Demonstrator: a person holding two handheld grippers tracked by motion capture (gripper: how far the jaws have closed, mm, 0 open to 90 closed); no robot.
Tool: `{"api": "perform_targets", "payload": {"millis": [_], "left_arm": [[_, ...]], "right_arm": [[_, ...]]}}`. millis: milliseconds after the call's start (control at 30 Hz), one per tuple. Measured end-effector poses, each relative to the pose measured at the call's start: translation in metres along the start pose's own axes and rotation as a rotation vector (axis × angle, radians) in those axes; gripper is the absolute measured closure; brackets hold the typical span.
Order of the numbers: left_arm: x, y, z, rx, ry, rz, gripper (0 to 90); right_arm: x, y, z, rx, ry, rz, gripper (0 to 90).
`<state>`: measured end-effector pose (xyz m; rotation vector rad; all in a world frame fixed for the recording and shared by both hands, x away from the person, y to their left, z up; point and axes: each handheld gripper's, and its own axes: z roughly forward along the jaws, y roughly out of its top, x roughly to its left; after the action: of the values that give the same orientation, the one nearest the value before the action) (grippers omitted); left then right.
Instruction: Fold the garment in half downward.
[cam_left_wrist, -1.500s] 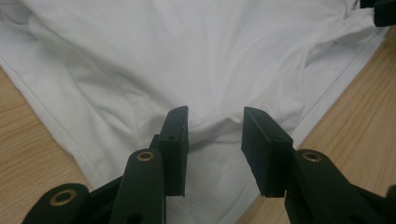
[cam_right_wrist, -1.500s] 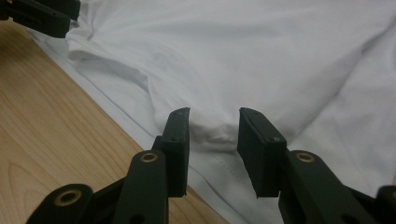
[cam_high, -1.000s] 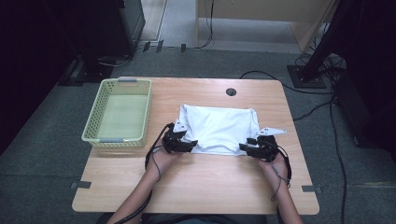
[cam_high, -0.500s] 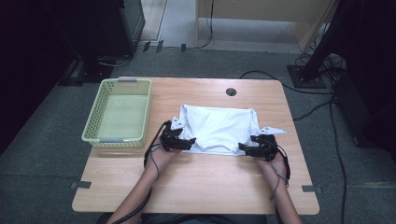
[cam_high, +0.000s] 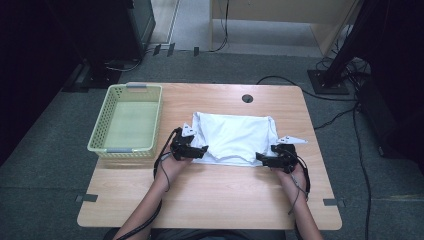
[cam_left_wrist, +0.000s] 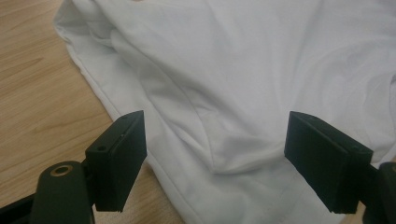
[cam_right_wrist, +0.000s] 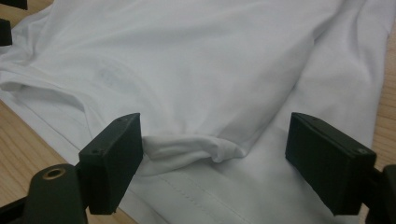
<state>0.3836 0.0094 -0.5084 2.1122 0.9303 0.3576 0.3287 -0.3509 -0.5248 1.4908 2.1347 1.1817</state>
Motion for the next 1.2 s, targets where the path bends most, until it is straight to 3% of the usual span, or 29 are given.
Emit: {"api": "perform_targets", "payload": {"millis": [667,1200], "left_arm": [[0.002,0.000,-0.002,0.000,0.002,-0.002,21.8],[0.003,-0.001,-0.001,0.002,0.000,-0.009,21.8]], "right_arm": [[-0.008,-0.004,-0.005,-0.020,-0.011,0.035,18.7],[-0.013,-0.006,-0.009,-0.018,-0.057,0.017,18.7]]}}
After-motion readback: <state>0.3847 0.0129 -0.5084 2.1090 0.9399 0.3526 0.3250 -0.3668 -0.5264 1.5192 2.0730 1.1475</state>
